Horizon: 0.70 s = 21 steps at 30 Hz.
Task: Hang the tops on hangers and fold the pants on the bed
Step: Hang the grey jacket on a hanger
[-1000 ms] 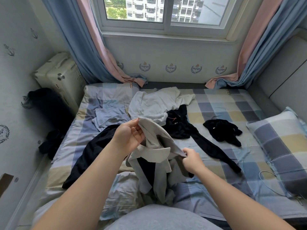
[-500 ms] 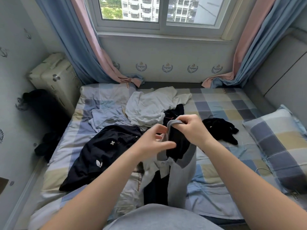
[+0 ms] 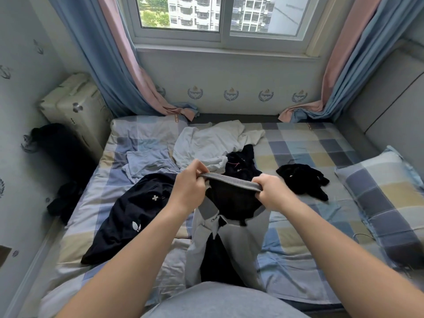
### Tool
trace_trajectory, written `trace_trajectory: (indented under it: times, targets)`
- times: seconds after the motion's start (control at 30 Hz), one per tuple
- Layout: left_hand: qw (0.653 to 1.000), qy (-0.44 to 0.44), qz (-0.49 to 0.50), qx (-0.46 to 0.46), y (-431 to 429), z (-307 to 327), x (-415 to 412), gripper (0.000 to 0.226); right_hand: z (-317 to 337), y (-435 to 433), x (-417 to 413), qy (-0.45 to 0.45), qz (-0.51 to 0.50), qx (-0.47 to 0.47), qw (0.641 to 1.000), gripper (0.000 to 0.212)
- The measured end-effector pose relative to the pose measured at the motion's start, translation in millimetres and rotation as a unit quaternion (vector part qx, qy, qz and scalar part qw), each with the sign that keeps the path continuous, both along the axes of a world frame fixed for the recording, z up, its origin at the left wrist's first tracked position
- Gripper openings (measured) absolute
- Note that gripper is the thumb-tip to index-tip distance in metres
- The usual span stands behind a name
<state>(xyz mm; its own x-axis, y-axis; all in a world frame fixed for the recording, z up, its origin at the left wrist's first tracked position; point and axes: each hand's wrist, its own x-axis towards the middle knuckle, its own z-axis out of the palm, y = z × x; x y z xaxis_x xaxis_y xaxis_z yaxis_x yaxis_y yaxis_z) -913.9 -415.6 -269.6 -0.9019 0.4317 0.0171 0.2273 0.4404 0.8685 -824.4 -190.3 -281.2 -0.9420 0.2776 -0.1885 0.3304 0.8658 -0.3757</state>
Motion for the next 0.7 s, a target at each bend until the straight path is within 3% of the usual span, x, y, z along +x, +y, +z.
trace_trajectory:
  times: [0.2,0.3,0.37,0.43,0.53,0.7]
  targets:
    - [0.999,-0.022,0.017,0.017,-8.1,-10.0,-10.1,0.016,-21.8,13.1,8.0,0.02,-0.109,0.004,0.994,0.032]
    - [1.0,-0.018,0.003,0.009,-3.5,-12.4,-13.3,0.016,-12.8,24.0,14.3,0.036,-0.15,-0.061,0.986,0.031]
    - [1.0,-0.028,-0.001,0.014,1.0,-13.5,-16.4,0.017,-5.0,29.6,27.5,0.054,-0.152,-0.153,0.975,0.025]
    - [0.998,-0.047,-0.025,0.014,7.5,-10.8,-20.4,0.016,6.5,32.5,48.6,0.09,-0.161,-0.243,0.952,0.017]
    - [0.994,-0.064,-0.089,0.005,27.6,-6.7,-22.3,0.018,27.7,32.6,84.3,0.154,-0.21,-0.324,0.91,0.028]
    - [0.97,-0.077,-0.231,-0.007,77.2,4.3,7.5,0.017,61.3,21.8,146.0,0.248,-0.352,-0.452,0.781,0.029]
